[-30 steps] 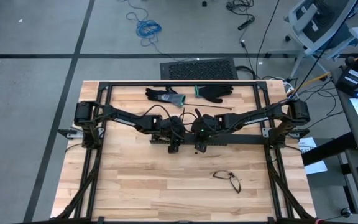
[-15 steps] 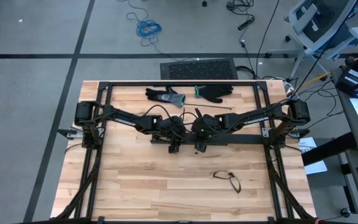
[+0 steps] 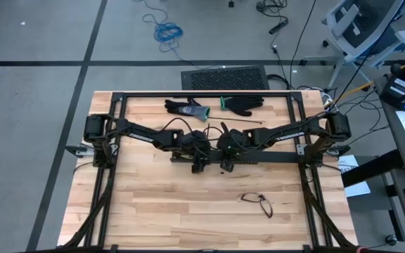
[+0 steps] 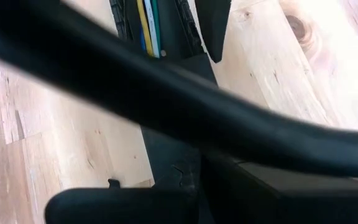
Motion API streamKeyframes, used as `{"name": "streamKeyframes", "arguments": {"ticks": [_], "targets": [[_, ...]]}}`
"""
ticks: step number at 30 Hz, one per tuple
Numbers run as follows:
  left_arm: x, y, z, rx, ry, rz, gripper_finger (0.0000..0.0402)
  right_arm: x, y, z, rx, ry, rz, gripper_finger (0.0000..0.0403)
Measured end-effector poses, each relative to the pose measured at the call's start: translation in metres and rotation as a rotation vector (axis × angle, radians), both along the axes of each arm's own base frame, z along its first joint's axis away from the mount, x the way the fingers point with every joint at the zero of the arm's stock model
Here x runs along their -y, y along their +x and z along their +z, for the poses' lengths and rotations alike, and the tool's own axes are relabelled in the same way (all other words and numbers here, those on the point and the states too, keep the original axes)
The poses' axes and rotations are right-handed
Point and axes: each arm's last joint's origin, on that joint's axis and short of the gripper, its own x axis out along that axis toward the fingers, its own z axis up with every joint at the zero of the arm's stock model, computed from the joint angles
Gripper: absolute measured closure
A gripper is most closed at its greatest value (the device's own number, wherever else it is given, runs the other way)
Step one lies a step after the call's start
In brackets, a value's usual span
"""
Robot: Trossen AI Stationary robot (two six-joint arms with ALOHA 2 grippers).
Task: Ziptie cables
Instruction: Close the black cable duct
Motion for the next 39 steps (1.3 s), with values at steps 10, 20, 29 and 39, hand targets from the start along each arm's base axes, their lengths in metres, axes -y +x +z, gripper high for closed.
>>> {"name": "streamKeyframes", "arguments": {"ticks": [10, 20, 29, 39], "targets": [[-0.001, -0.016, -0.001, -0.154, -0.022, -0.014, 0.0026, 0.0, 0.0, 0.0, -0.001, -0.002, 0.003, 0.0403], [-0.001, -0.015, 0.0, -0.147, -0.006, -0.023, 0.0026, 0.0, 0.0, 0.0, -0.001, -0.002, 0.003, 0.0403], [-0.004, -0.01, 0.004, -0.075, 0.008, -0.01, 0.0026, 0.0, 0.0, 0.0, -0.001, -0.002, 0.003, 0.0403], [-0.004, -0.01, -0.003, -0.093, 0.023, -0.042, 0.0037, 0.0, 0.0, 0.0, -0.001, -0.002, 0.003, 0.0403]]}}
